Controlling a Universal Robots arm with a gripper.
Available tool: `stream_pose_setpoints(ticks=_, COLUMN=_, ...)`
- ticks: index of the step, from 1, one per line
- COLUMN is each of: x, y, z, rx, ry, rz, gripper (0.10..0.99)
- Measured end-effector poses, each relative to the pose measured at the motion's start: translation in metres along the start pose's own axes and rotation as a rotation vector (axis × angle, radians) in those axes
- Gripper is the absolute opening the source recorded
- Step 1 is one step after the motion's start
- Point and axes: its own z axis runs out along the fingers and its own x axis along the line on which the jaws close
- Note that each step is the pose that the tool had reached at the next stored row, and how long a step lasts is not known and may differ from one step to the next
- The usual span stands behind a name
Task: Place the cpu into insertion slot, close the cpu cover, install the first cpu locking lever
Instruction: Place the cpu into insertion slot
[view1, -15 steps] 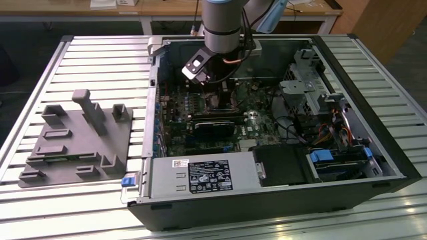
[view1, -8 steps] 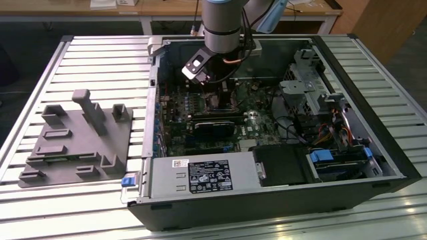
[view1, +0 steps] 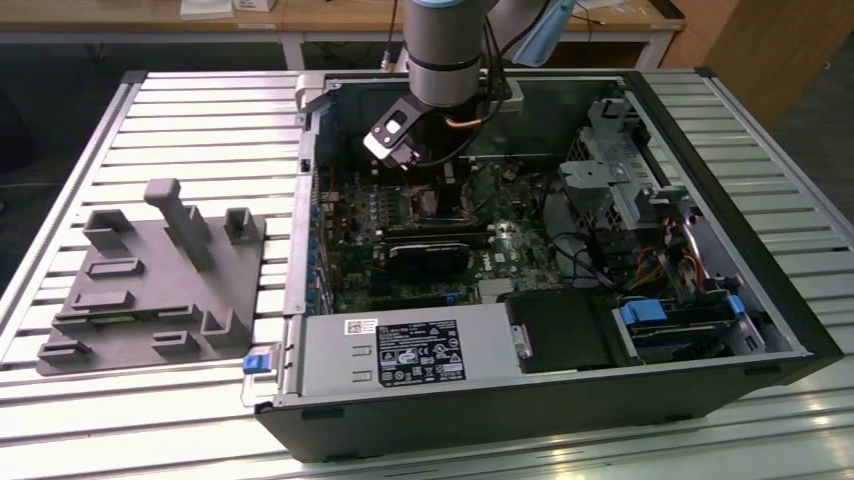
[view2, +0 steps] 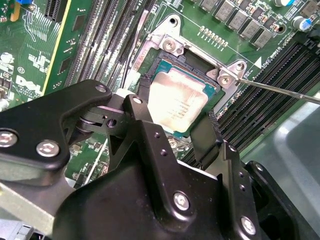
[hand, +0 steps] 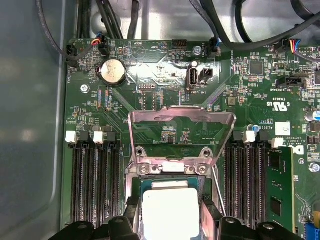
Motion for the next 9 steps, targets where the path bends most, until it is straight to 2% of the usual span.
stream_pose_setpoints(ticks=6, x=-0.0001, y=0.0000, z=0.0001, rx=0.000, ry=-0.0003, rz=0.000, gripper=0.584)
stream_pose_setpoints(ticks=7, x=-0.0001, y=0.0000, z=0.0001, rx=0.000, ry=-0.0003, rz=0.000, gripper=0.525)
stream_pose_setpoints(ticks=9, x=0.0000, y=0.0000, z=0.0002, rx=0.000, ry=-0.0001, rz=0.000, gripper=0.525)
